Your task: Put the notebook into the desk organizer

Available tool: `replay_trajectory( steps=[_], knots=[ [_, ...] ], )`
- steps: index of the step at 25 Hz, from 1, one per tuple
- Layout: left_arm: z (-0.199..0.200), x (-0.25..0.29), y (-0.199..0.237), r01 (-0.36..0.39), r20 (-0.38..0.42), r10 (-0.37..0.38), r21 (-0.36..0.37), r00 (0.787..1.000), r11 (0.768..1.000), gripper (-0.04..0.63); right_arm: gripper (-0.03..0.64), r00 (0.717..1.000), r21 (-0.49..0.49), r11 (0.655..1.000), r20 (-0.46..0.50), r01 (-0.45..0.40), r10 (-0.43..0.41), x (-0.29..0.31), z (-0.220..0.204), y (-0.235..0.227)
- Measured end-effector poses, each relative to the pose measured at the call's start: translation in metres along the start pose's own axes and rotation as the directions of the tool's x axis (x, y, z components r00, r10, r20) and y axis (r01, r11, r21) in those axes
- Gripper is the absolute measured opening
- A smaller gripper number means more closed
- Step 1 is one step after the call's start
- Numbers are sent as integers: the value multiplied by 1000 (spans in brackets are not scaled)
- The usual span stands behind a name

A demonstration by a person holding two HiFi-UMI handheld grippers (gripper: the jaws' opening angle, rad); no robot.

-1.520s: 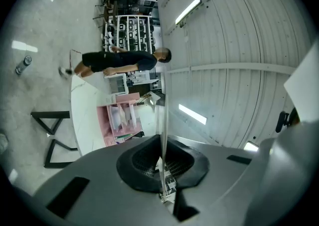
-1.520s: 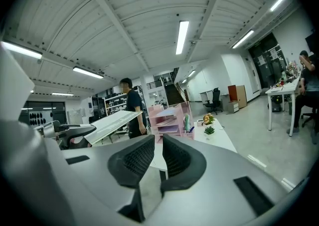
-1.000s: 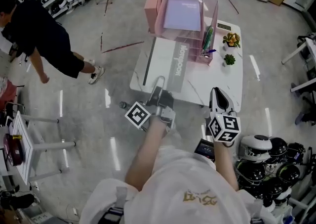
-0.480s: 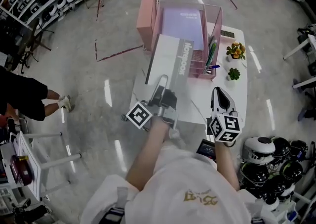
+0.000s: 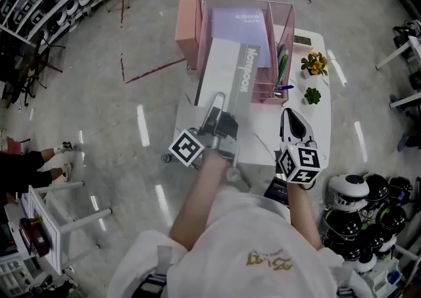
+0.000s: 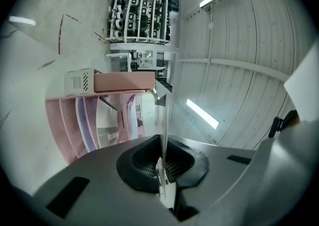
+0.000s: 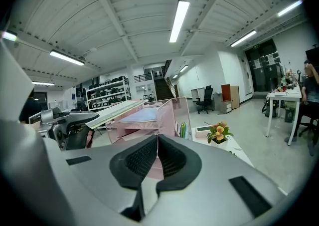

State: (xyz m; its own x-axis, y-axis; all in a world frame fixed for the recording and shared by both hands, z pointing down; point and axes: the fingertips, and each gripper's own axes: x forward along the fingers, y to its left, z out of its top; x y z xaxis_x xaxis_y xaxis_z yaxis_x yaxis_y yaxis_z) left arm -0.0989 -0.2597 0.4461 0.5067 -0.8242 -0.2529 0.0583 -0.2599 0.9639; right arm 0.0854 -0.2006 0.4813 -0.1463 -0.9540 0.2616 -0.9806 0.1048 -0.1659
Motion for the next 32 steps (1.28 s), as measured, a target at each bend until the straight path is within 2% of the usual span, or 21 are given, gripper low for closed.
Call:
replay_trajectory(
  steps=[5, 14, 23, 27, 32],
  knots=[
    [-4, 7, 2, -12, 1, 12, -8, 1000, 1000, 23, 15, 1000, -3, 1000, -1, -12, 12, 3, 4, -3],
    [-9, 32, 0, -26, 70, 25, 8, 997, 1000, 25, 12, 995, -11, 995, -17, -97, 97, 30, 18, -23],
    [-9, 51, 15, -97, 90, 93, 45, 992, 994, 28, 12, 989, 4, 989, -16, -148, 148, 53, 27, -38],
    [-7, 68, 15, -110, 88, 102, 84, 991, 990, 28, 12, 989, 12, 989, -7, -150, 150, 63, 32, -50],
    [-4, 88, 24, -166, 67, 157, 170, 985, 971, 28, 12, 990, 30, 990, 0, -141, 141, 72, 37, -69]
  ],
)
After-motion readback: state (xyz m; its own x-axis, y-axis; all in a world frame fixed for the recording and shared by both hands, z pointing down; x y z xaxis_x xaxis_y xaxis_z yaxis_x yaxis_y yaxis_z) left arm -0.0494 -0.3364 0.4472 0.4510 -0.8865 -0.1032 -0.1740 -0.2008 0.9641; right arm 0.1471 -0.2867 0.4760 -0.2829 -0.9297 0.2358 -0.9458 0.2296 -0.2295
